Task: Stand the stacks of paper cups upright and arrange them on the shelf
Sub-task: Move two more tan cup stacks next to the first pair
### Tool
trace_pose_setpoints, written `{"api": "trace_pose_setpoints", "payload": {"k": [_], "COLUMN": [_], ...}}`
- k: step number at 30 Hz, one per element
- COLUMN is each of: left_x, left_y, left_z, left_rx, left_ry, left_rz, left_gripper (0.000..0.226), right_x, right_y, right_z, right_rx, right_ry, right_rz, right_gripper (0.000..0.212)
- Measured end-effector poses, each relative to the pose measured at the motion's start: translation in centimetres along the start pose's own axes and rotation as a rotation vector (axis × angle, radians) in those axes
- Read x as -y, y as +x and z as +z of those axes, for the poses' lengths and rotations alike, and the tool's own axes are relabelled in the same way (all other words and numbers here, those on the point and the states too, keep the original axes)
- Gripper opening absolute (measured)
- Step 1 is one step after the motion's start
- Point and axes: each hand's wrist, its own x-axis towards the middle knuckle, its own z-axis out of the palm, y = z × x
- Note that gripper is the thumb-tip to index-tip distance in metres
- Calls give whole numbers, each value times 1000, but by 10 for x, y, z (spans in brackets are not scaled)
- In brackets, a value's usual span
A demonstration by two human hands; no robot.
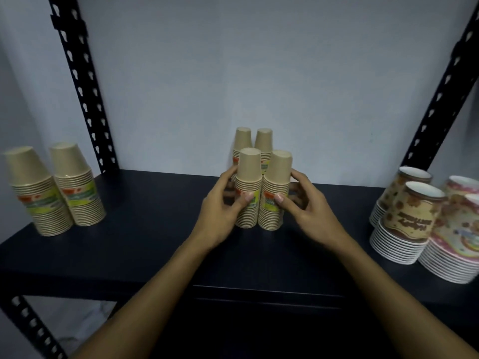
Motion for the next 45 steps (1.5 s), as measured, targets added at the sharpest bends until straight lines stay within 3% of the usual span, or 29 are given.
{"api": "trace_pose_setpoints", "payload": {"k": [4,11,27,37,45], "left_x": [10,12,11,17,31], "left_y": [-7,-7,-7,26,65], "left_z": [1,5,10,-3,-10], "left_rx": [73,95,9,85,122], "left_ry": [84,145,306,602,653], "left_rz": [-26,-102,-160,-169,-220], "left_gripper": [86,62,67,71,73], "right_x": [-16,-28,-27,-27,-41], "right_y": [-9,-10,-8,25,64], "right_z": [11,16,16,20,28], "right_rx": [47,31,20,80,43], "right_ry": [-21,-136,-160,-295,-357], "right_rz": [42,87,93,87,86], "right_gripper": [63,55,52,48,41]}}
